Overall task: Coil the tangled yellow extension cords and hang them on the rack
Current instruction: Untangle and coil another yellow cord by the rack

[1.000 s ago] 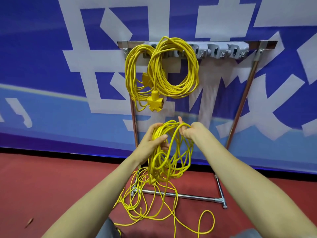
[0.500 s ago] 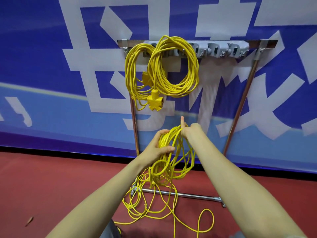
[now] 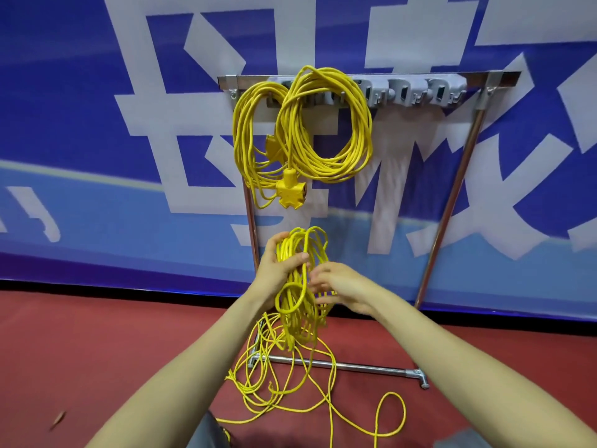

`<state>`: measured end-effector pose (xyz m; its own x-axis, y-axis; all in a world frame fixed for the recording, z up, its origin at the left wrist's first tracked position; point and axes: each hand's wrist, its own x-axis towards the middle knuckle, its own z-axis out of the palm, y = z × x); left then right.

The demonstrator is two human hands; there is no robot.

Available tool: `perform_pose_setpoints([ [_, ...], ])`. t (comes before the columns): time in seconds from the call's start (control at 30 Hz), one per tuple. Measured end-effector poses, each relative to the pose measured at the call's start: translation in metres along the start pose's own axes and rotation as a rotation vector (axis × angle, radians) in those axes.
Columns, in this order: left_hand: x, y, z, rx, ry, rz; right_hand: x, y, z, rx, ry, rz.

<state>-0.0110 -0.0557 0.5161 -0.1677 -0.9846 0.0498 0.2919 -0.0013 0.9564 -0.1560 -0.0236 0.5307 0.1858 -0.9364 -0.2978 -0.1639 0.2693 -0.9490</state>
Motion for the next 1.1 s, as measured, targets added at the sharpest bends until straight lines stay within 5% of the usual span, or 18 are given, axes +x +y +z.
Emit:
perform_pose_setpoints([
  [0.2, 0.003, 0.000, -0.007, -0.010, 0.062, -0.003, 0.003, 0.011, 0.004, -0.436, 0.012, -0.322],
  [0.43, 0.001, 0.002, -0.011, -0.054, 0.072, -0.018, -0.002, 0.012, 0.006, -0.312, 0.014, -0.374],
  [0.7, 0.004, 0.012, -0.013, -0.013, 0.075, -0.026, 0.000, 0.004, -0.015, -0.600, 0.023, -0.540],
  [1.1, 0.004, 0.007, -0.007, -0.074, 0.094, -0.076, 0.005, 0.006, -0.011, -0.582, 0.159, -0.484],
])
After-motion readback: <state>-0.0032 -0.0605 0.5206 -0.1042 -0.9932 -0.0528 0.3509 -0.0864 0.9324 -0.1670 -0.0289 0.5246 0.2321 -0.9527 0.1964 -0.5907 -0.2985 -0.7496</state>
